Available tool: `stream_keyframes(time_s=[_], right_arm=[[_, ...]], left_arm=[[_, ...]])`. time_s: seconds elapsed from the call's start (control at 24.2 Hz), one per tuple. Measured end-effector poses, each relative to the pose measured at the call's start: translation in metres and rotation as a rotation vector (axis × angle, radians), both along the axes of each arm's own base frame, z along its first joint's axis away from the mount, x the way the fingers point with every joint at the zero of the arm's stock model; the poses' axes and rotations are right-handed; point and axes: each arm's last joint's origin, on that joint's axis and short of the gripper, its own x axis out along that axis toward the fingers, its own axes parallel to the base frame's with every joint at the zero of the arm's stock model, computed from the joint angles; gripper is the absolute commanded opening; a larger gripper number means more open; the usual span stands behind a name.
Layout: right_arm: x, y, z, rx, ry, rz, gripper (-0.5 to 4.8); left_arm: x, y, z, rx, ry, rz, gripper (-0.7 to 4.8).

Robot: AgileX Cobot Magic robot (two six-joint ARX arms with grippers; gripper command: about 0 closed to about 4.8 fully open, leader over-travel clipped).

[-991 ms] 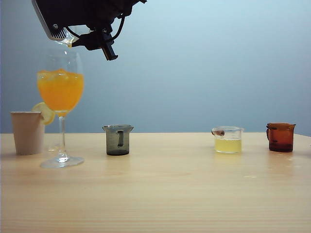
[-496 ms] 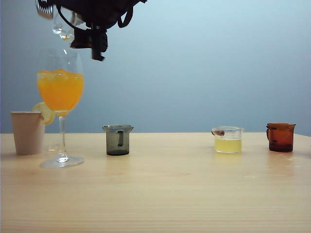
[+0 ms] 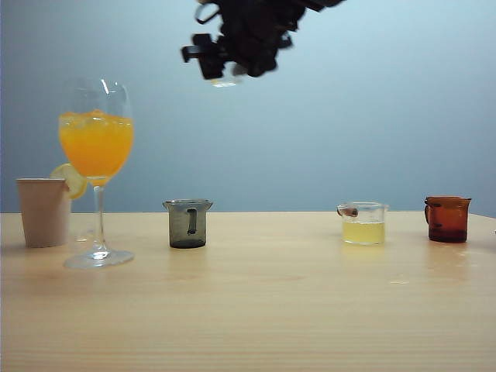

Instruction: Pick up the second measuring cup from the left, pour the orange juice inside into the goblet, and finally put the measuring cup back in its original place.

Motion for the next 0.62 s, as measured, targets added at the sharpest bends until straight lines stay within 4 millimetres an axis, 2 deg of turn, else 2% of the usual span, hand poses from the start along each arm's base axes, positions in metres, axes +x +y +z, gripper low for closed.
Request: stream_keyframes(time_s=[0.04,0.17,0.25,0.41,0.62], right_arm=[[0.003,-0.005,-0.003,0.038,0.03,-0.028,2.74],[-0.002,-0.002,-0.011,0.078,0.065,-0.061,2.74],[-0.008,-0.001,-0.028,0.111,0.118,-0.124,2.74],[-0.023,-0.022,-0.086,0.185,0.153,-0.244,2.74],[-0.042,-0.034,-0.13,0.25,0.221,-0.291,2.74]], left_arm=[[0.0,0.0,0.0,0.0,0.0,0.0,-0.03],[0.0,0.0,0.0,0.0,0.0,0.0,-0.03],[0.0,0.0,0.0,0.0,0.0,0.0,-0.03],[0.0,0.0,0.0,0.0,0.0,0.0,-0.03],[0.0,0.0,0.0,0.0,0.0,0.0,-0.03]])
